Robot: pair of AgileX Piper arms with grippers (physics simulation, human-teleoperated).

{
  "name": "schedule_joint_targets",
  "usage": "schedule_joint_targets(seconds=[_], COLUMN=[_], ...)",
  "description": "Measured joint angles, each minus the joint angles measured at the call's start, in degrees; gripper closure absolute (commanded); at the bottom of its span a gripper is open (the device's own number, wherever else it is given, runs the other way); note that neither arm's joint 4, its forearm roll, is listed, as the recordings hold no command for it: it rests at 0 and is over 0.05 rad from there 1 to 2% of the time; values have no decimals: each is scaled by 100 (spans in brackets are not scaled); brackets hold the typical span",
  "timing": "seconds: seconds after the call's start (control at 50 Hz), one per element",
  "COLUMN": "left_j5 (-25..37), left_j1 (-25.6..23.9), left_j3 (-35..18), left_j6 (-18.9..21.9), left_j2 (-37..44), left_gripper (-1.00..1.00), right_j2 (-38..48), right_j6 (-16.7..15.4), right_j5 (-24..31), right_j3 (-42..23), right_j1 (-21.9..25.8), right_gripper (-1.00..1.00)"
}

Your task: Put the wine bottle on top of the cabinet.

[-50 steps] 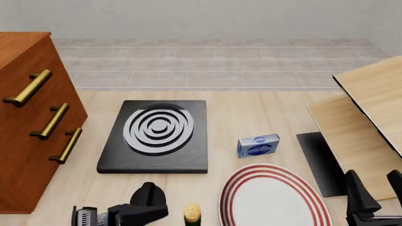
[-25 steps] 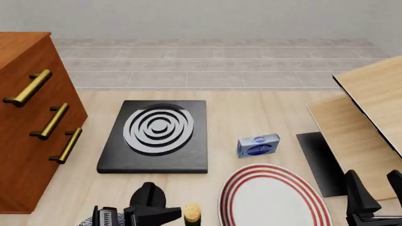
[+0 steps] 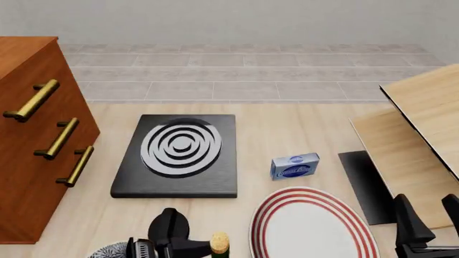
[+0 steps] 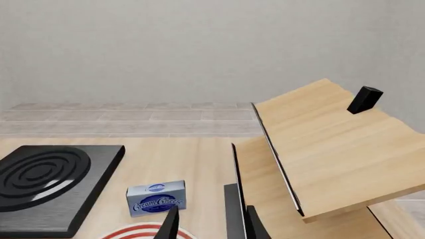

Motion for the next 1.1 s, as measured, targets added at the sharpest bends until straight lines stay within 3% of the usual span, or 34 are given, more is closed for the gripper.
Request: schedule_joint_targets(seconds=[1.06, 1.08, 1.1], left_j5=[-1295, -1312, -1336], left_j1=[65, 62, 76], left_j3=[-255, -268, -286], left_j6=[179, 175, 169], left_j2=[1942, 1985, 2019], left_gripper=[-100, 100, 100], right_j2=[32, 29, 27], right_j6=[-17, -15, -14], right_j5=[-17, -16, -15], right_j3=[0, 0, 0], right_j1=[-5, -4, -4], right_gripper=[-100, -100, -100])
